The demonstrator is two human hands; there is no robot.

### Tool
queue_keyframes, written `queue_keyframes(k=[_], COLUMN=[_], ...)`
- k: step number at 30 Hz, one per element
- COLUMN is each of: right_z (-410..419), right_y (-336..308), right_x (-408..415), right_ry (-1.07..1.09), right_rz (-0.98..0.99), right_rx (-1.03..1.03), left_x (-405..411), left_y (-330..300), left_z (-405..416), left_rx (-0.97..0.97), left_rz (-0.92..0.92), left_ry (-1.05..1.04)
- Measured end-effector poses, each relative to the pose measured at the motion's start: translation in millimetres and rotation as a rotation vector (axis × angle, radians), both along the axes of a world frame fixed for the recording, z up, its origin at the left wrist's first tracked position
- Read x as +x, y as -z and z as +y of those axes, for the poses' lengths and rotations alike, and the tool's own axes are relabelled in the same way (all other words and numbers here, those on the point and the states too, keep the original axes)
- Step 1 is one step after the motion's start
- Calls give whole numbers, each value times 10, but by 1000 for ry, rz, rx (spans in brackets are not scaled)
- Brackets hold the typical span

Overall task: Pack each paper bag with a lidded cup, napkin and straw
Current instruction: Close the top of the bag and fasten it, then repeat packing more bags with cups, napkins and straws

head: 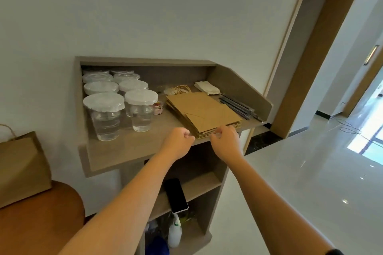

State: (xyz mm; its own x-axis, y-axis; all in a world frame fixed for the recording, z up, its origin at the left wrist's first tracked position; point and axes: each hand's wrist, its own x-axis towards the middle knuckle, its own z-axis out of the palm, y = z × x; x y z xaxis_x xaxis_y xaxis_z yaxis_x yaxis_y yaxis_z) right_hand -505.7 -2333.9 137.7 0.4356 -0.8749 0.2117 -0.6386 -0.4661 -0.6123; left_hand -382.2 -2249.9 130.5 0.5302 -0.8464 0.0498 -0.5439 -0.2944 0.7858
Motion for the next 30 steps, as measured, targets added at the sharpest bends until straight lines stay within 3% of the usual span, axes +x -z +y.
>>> queue_keyframes(k=[6,14,17,21,26,30], right_z=[-829,-1615,-1903,-2211,-2309,-2302], right_y=[59,6,-38,-15,53,87], right_x=[176,357,385,368,219,86], right_ry=[47,86,112,44,-64,-116], right_rz=[57,203,259,225,7,-72], right_rx=[16,-34,36,134,218,260], left_x=[146,328,329,266,26,-127], left_y=[42,174,191,200,26,2], left_z=[-786,-1312,-1416,-1499,-1467,-1311], left_rx=[68,103,89,-133,-462,-549], left_rz=[-5,13,19,74,270,301], left_ry=[-63,-221,-275,-432,-644,-678])
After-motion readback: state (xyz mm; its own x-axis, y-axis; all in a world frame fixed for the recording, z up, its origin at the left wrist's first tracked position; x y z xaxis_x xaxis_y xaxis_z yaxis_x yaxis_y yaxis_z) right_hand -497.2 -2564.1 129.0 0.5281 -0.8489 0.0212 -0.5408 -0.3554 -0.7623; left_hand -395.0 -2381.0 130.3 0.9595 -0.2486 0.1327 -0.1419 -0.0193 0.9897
